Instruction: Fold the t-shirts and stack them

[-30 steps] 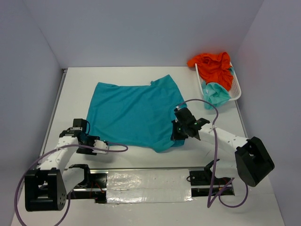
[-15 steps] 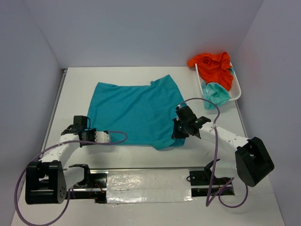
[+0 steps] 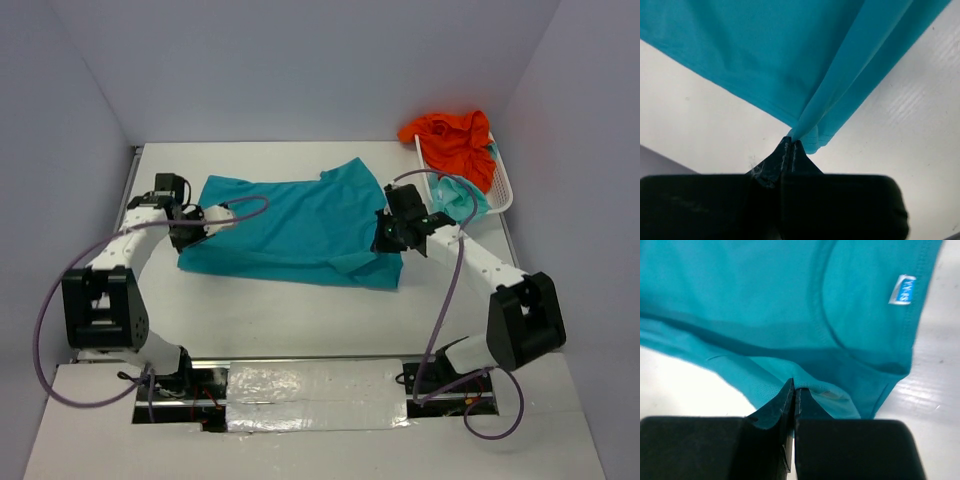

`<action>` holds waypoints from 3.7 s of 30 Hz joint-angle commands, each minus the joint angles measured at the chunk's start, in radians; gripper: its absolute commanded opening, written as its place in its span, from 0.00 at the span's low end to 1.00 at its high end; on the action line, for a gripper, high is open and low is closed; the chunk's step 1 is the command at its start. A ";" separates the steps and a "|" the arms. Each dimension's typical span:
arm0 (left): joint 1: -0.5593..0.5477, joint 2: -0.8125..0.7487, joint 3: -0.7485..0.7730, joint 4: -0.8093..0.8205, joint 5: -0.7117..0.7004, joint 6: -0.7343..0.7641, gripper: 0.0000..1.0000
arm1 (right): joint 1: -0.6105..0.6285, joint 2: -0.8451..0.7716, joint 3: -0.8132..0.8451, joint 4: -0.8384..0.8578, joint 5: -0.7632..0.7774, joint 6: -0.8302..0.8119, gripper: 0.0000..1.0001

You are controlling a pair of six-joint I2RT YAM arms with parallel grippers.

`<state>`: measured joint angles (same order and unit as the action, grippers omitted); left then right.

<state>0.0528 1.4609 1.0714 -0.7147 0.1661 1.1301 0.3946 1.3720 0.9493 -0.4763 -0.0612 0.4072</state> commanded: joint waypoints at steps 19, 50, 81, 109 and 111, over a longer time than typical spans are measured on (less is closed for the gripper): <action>0.009 0.300 0.183 0.050 -0.092 -0.381 0.00 | -0.102 0.361 0.305 0.024 0.035 -0.110 0.00; 0.038 0.335 0.199 -0.080 -0.114 -0.776 0.83 | -0.178 0.257 0.074 -0.061 -0.040 0.018 0.85; 0.027 0.222 -0.136 -0.204 -0.347 -0.651 0.41 | -0.252 -0.045 -0.279 -0.180 -0.118 0.145 0.11; 0.127 0.714 0.728 -0.009 -0.027 -0.951 0.97 | -0.166 1.076 1.373 -0.286 -0.107 0.036 0.71; 0.133 0.737 0.722 0.009 -0.010 -0.972 0.97 | -0.162 1.093 1.346 -0.205 -0.158 0.080 0.69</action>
<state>0.1745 2.1941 1.7645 -0.7700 0.0998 0.2253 0.2295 2.4844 2.2898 -0.7731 -0.1604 0.4107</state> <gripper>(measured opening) 0.968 0.697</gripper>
